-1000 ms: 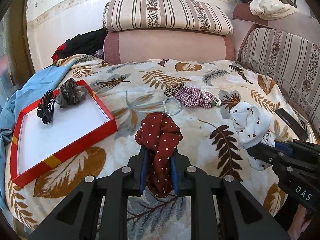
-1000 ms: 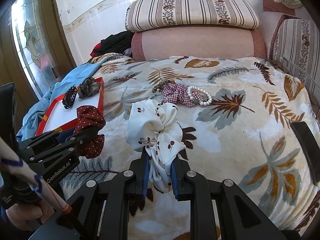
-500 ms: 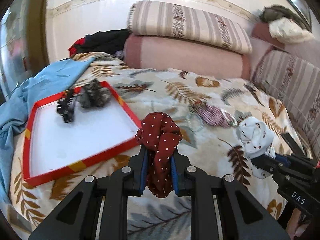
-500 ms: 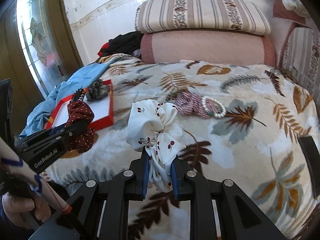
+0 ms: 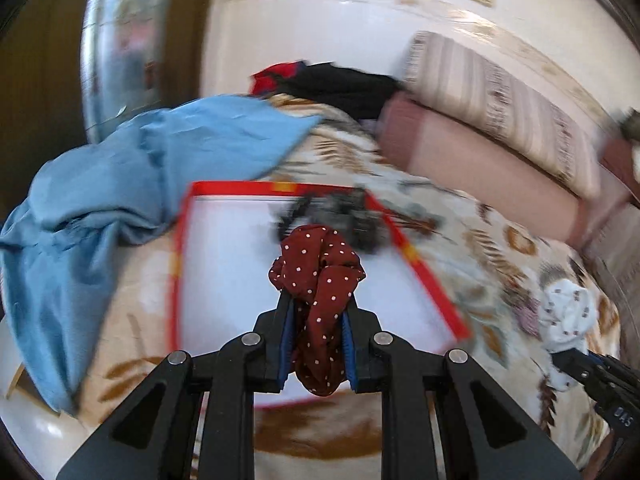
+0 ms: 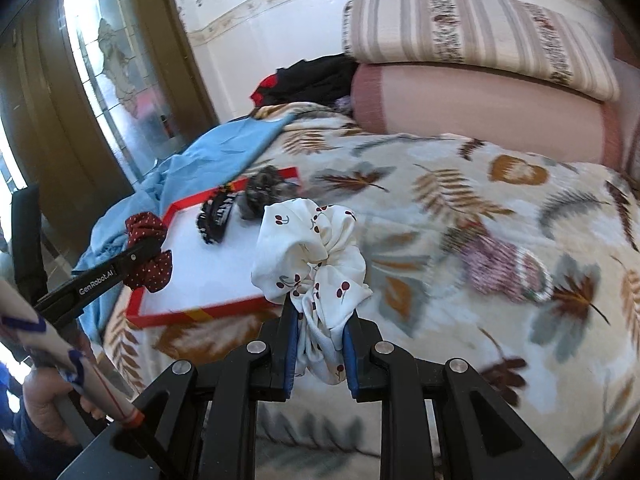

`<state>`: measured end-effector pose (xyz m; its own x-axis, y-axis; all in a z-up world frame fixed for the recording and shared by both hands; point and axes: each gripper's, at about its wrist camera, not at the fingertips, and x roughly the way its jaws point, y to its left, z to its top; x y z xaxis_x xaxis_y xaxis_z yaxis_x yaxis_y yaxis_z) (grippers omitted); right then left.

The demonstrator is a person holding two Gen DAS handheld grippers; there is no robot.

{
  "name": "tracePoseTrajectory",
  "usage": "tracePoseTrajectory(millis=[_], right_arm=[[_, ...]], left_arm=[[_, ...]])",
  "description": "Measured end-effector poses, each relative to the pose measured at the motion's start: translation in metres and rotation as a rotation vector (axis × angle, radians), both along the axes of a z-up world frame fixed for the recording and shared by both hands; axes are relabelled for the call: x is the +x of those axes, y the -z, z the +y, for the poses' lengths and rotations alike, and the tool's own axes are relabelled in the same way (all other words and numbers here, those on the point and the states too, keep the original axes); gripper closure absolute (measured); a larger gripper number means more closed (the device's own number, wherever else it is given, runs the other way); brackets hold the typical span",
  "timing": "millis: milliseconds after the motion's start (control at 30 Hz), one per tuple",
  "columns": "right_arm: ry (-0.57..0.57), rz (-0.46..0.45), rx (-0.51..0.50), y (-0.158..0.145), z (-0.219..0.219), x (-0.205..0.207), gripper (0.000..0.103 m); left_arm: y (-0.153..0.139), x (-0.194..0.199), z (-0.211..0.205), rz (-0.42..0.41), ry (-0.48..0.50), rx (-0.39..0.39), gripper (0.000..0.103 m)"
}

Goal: Organize jewelry
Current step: 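Lower both scrunchies into the tray and open both tools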

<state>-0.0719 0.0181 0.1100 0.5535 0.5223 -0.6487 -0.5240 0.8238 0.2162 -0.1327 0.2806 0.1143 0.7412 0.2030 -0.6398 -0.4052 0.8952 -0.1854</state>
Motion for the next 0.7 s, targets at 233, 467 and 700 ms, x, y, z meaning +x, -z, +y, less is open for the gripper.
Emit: tracePoseTrajectory(millis=[233,467,700], right_arm=[[-0.099,0.063,-0.022,0.007,0.067,0.032,0.080],[-0.158,0.174,-0.075,0.033,0.119,0.071,0.079],[-0.173,0.209,-0.128,0.047,0.151,0.098,0.079]], left_arm=[[0.013,0.015,0.062,0.070,-0.105,-0.050,0.084],[0.034,0.056,0.082,0.190,-0.089,-0.096,0.084],[0.047,0.077,0.098,0.255,-0.095,-0.138,0.084]])
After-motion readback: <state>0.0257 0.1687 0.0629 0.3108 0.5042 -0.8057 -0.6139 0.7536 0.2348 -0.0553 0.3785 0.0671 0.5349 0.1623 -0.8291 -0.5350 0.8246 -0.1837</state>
